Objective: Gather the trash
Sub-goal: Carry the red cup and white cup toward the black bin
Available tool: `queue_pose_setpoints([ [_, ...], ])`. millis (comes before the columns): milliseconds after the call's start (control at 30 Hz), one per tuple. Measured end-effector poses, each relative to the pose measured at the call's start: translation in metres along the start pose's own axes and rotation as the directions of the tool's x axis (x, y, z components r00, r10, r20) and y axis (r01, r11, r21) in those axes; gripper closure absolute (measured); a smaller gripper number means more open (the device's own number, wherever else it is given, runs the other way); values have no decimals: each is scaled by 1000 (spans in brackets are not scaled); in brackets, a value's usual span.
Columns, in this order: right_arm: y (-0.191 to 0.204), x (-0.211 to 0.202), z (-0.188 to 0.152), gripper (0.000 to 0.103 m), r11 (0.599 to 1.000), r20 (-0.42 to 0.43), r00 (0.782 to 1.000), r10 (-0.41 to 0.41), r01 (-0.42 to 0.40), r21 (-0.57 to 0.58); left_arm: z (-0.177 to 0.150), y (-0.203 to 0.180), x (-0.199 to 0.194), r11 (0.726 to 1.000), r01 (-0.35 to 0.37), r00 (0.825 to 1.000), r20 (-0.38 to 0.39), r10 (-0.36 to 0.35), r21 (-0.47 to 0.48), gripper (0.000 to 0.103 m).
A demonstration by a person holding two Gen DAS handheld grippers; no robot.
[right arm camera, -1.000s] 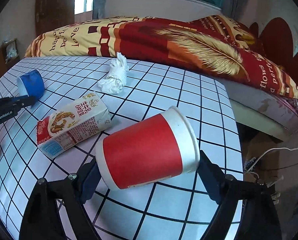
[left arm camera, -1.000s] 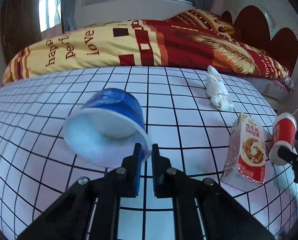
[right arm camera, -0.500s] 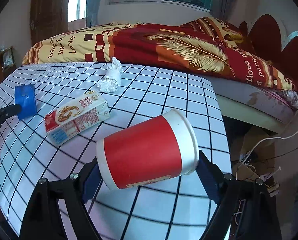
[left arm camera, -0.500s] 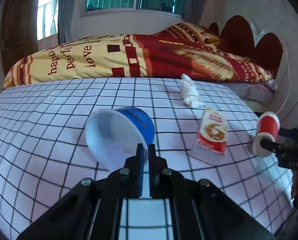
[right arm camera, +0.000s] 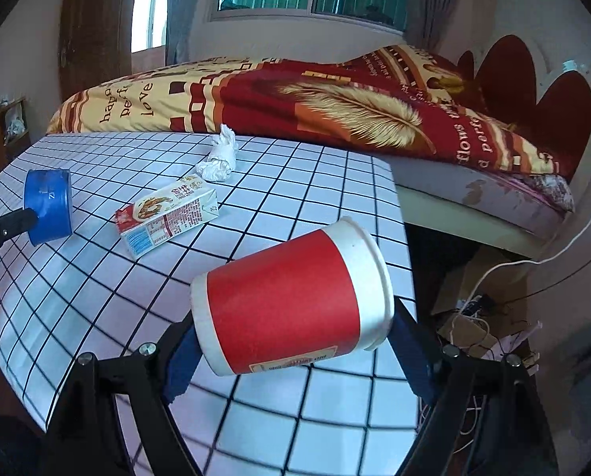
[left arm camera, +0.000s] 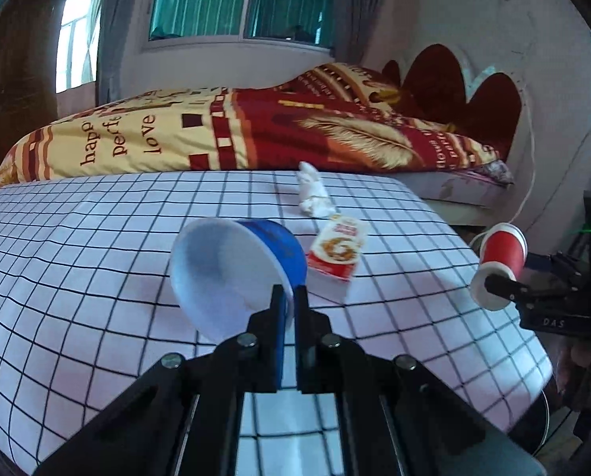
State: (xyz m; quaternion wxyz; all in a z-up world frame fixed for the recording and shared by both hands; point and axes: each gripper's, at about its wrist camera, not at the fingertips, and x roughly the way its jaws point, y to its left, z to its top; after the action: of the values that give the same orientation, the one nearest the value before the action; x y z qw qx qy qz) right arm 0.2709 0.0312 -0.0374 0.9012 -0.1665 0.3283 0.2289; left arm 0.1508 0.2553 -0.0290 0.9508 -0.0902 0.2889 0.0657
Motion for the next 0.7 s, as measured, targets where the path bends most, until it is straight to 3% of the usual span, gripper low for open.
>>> queue_pose_setpoints([
  [700,-60,-106,-86,17,988,25,993,-116,113,109,-36,-103,-55,982,162,986,16,-164,98,99],
])
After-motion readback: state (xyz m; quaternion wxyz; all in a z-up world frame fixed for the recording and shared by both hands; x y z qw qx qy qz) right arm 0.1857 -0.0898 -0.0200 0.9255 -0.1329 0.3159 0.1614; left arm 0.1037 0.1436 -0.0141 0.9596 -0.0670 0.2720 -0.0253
